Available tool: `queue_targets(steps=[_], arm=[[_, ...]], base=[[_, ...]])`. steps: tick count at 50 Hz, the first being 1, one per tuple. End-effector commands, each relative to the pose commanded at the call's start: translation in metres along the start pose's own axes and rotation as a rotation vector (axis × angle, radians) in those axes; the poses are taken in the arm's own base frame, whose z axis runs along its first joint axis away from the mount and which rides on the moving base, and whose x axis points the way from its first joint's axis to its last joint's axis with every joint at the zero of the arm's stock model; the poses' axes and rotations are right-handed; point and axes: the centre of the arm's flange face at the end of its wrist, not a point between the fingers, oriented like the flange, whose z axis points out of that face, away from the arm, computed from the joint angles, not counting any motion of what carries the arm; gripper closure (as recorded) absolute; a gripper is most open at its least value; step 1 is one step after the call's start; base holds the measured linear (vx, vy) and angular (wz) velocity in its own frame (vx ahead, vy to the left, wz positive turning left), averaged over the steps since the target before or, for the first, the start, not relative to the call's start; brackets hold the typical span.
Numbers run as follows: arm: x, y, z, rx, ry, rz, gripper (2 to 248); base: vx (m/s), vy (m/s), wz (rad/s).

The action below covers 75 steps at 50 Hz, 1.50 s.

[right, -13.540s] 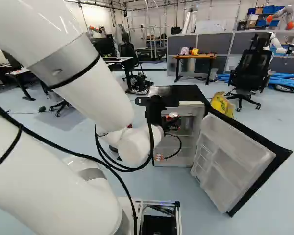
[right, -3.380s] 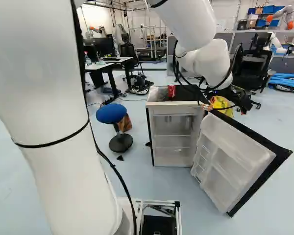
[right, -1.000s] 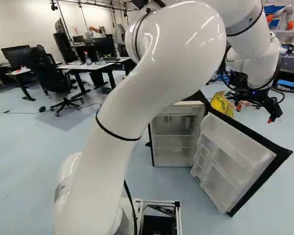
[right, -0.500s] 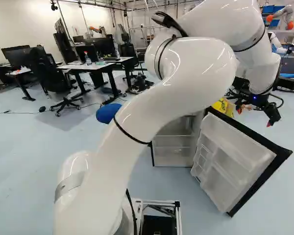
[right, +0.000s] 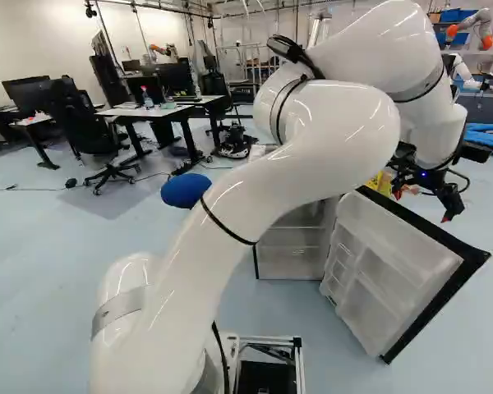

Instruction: Grab a drink from the fridge

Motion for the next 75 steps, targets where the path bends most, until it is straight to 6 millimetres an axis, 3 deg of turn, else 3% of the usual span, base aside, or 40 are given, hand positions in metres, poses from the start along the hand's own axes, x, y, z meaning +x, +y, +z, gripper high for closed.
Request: queue_targets(steps=[23, 75], arm=[[-0.003, 0.0, 0.006, 0.0, -0.029, 0.0, 3], [-0.026, 0.021, -0.003, -0.009, -0.12, 0.027, 3]], base=[[0.0, 0.0, 0.0], [0.0, 0.0, 0.0]])
